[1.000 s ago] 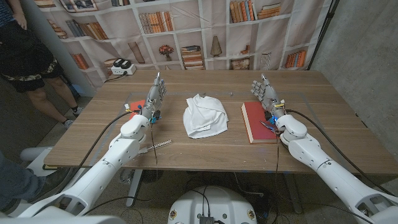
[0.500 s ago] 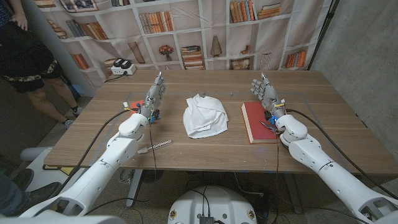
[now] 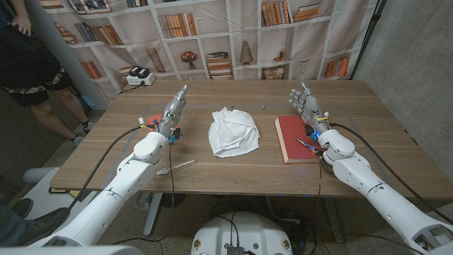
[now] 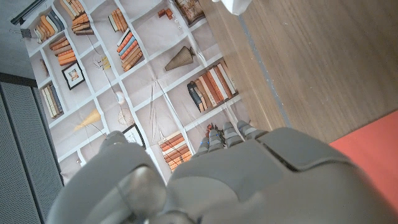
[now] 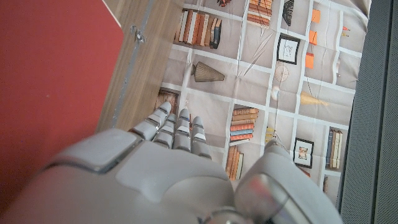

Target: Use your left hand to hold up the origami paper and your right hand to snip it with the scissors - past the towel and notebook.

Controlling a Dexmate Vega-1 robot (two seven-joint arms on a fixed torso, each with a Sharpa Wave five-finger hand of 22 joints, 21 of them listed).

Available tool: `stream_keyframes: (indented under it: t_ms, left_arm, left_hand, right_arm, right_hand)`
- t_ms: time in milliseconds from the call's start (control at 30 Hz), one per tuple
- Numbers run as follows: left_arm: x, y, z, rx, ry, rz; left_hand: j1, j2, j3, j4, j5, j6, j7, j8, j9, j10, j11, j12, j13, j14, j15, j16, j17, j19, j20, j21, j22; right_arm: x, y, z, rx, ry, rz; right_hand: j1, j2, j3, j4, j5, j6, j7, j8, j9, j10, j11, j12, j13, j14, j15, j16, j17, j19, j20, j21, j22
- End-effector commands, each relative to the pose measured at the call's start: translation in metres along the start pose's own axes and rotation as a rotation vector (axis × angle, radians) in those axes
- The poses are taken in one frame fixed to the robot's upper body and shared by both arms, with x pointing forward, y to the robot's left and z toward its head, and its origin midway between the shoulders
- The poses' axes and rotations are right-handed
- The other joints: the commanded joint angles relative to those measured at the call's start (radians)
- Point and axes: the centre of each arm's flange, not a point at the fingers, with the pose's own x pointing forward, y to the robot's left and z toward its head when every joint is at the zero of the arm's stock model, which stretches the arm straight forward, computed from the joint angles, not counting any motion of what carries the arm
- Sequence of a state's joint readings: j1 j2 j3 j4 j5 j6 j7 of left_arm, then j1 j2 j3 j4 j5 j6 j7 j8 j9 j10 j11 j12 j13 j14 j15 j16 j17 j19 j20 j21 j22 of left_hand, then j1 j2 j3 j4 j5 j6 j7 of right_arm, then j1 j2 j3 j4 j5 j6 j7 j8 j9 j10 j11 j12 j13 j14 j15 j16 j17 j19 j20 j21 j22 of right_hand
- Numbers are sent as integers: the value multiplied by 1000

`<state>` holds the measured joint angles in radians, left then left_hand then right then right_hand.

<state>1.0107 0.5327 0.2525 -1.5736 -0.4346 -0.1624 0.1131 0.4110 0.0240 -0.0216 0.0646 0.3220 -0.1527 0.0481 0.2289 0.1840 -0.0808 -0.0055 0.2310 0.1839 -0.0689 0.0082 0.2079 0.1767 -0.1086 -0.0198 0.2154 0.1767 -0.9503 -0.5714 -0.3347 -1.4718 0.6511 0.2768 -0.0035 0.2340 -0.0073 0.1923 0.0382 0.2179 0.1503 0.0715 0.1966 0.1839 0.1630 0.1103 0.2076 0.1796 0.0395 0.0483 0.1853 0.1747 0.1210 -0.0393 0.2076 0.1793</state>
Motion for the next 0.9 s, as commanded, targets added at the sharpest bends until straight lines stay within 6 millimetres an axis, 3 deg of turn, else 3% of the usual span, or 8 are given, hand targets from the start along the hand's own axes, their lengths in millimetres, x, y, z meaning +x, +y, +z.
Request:
stream_keyframes:
  t_ms: [33, 267, 533, 900]
  left_arm:
    - [-13, 6, 10, 51, -17, -43]
    - [-20, 24, 12, 82, -17, -63]
    - [-26, 43, 14, 98, -19, -79]
    - [-39, 57, 20, 162, -45, -127]
  left_hand:
    - [15, -1, 0, -5, -1, 14, -2, 6, 2, 17, 2, 9, 2, 16, 0, 5, 3, 14, -2, 10, 4]
    - [26, 0, -1, -11, -5, 35, -1, 8, 2, 39, -1, 11, 2, 36, 0, 7, 3, 23, -5, 10, 4]
    - [34, 1, -2, -14, -7, 49, 0, 8, 2, 53, 4, 12, 2, 41, 2, 4, 4, 27, -6, 9, 4]
    - [40, 2, -3, -17, -10, 59, -1, 8, 2, 59, 5, 10, 2, 44, 3, 1, 4, 31, -6, 8, 5]
  right_arm:
    - [-17, 7, 18, -68, -30, -31]
    - [-24, 14, 9, -43, -22, -53]
    - [-26, 29, 14, -63, -14, -51]
    - [-29, 36, 10, -73, 7, -55]
  right_hand:
    - [14, 0, 2, -7, -4, 6, 1, 5, 3, 6, 0, 6, 2, 6, 5, 2, 3, 12, -11, 1, 2]
    - [15, 1, 2, -9, -5, 9, 0, 5, 3, 9, -1, 7, 2, 9, 5, 2, 3, 14, -10, 1, 2]
    - [16, 2, 2, -10, -6, 9, -1, 4, 3, 10, -1, 7, 2, 11, 5, 2, 3, 15, -11, 1, 3]
    - [18, 4, 2, -12, -8, 10, 0, 4, 3, 12, -3, 7, 2, 13, 5, 2, 3, 17, -10, 1, 3]
